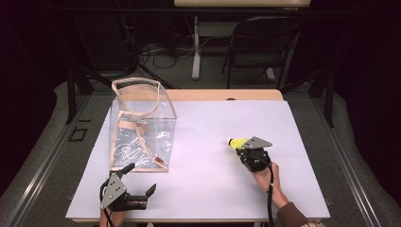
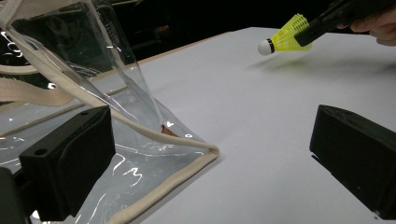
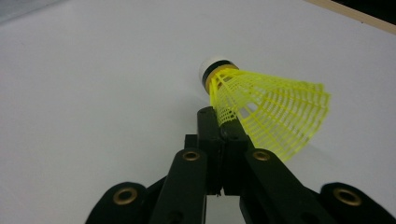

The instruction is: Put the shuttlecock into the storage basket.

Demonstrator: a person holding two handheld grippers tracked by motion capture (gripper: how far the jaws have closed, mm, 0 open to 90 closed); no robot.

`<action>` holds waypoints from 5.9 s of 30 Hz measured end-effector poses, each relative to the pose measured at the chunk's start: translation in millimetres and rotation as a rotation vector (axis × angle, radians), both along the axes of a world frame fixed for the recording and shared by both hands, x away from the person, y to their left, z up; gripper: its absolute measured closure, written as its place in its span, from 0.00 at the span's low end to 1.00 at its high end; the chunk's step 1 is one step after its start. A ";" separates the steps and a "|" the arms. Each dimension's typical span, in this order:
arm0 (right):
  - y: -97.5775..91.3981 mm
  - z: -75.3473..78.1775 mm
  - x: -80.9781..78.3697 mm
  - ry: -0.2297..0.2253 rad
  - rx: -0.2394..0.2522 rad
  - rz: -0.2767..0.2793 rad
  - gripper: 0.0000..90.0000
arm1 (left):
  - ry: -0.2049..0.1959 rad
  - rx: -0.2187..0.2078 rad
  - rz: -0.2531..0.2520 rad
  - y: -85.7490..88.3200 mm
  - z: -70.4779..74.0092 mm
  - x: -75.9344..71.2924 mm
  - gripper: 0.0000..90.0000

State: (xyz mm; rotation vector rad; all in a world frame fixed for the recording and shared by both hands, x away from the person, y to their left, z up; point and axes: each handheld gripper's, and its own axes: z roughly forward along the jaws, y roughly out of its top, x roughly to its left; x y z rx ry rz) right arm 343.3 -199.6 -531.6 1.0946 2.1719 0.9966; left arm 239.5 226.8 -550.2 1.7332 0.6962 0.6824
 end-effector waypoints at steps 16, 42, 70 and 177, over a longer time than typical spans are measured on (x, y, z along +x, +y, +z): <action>10.7 12.6 9.9 0.002 -0.017 0.115 1.00 | -0.003 -0.001 -0.007 -0.3 0.5 1.0 0.00; 29.9 25.8 27.7 0.005 -0.035 0.256 1.00 | 0.001 0.000 -0.005 0.1 0.2 1.4 0.00; 52.8 41.4 44.6 -0.004 -0.042 0.327 1.00 | 0.006 -0.003 -0.002 -0.2 -0.2 1.6 0.00; 108.3 118.8 88.2 -0.053 -0.034 0.405 1.00 | 0.004 -0.001 -0.002 0.9 0.2 2.0 0.00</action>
